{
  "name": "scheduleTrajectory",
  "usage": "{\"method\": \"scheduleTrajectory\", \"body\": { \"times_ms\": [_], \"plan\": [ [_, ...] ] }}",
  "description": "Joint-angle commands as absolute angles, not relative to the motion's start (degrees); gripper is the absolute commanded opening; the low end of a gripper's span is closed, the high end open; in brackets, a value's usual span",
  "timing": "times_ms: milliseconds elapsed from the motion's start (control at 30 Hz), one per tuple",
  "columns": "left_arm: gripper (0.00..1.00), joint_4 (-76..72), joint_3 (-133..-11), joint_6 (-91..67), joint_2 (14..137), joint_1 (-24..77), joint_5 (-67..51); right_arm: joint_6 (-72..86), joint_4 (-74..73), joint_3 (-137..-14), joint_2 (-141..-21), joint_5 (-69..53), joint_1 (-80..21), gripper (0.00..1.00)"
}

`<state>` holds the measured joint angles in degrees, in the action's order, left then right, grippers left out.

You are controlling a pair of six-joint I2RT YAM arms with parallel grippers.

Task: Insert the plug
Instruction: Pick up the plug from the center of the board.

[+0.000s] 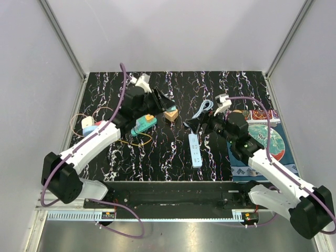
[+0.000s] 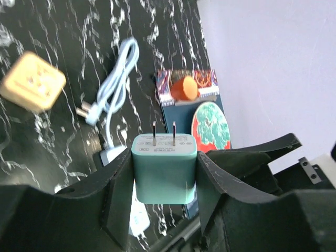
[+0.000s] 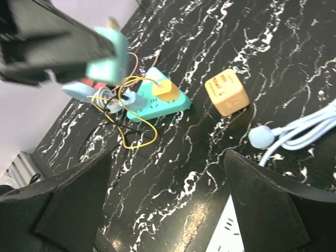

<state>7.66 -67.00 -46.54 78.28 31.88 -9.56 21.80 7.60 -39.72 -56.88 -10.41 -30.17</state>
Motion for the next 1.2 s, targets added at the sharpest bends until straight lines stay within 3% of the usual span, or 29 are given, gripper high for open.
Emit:
{"method": "scheduleTrajectory", "body": {
  "times_ms": [0, 400, 733, 1167],
  "plan": [
    [0.2, -5.16, -60.48, -60.45, 73.66, 35.76, -5.19, 22.94, 17.4, -37.71, -54.23, -6.33, -34.88, 0.92],
    [0.22, -17.57, -49.66, -74.97, 68.73, 43.41, 2.02, 19.26, 25.3, -35.69, -57.74, 5.09, -44.82, 0.9],
    [0.22, -19.07, -49.22, -77.87, 69.52, 46.05, 4.39, 15.21, 36.11, -34.28, -61.08, 10.63, -46.23, 0.84],
    [0.23, -19.16, -48.16, -77.78, 70.93, 46.32, 4.48, 14.41, 37.0, -34.19, -58.54, 10.72, -46.32, 0.74]
  ]
}}
